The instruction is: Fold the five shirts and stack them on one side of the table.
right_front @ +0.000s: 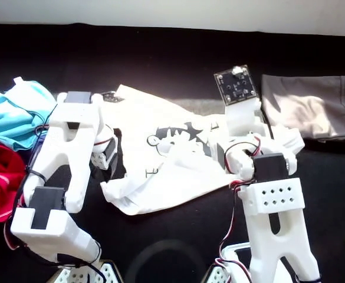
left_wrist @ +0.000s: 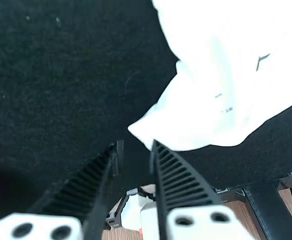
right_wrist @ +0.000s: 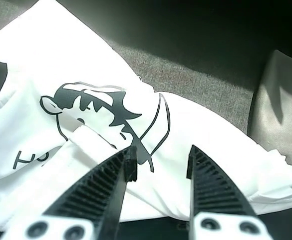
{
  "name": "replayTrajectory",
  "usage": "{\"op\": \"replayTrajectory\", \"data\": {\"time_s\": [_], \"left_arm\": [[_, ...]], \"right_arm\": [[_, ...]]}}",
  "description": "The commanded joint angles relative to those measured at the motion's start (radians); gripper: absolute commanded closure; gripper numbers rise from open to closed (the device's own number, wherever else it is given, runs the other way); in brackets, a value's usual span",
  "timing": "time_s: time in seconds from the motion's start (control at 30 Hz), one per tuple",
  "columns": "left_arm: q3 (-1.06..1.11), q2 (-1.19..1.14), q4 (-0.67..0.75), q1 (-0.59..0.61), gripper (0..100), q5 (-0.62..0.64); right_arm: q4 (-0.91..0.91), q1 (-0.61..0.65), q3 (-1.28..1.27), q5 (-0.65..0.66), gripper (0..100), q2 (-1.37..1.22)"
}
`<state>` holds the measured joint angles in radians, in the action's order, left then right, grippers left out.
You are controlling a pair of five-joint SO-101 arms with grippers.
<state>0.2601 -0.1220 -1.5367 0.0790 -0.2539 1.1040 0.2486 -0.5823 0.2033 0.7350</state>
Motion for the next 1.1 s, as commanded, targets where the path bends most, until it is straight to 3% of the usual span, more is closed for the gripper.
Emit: {"op": "replayTrajectory", "data": {"time_s": [0.0, 0.17, 0.4, 0.57, 0.77, 0.9, 1.07], "left_arm": [[0.012, -0.025, 0.04, -0.001, 81, -0.011], [0.012, -0.139, 0.038, 0.001, 84, -0.077], [-0.001, -0.22, 0.04, -0.004, 85, -0.078], [-0.005, -0.219, 0.011, 0.001, 100, -0.078], [-0.012, -0.163, -0.075, 0.039, 99, -0.08], [-0.01, -0.008, -0.097, 0.125, 99, -0.12], [-0.001, 0.091, -0.147, 0.199, 99, -0.16]], "right_arm": [[0.044, 0.005, -0.002, 0.002, 83.0, 0.016], [0.082, -0.028, -0.002, 0.005, 83.0, 0.022], [0.082, -0.082, -0.002, 0.008, 83.0, 0.015], [0.061, -0.081, -0.004, 0.003, 83.0, 0.013], [-0.021, -0.074, 0.019, 0.003, 82.8, -0.097], [0.031, -0.053, 0.219, -0.02, 82.8, -0.361], [0.11, 0.053, 0.654, -0.114, 80.8, -0.688]]}}
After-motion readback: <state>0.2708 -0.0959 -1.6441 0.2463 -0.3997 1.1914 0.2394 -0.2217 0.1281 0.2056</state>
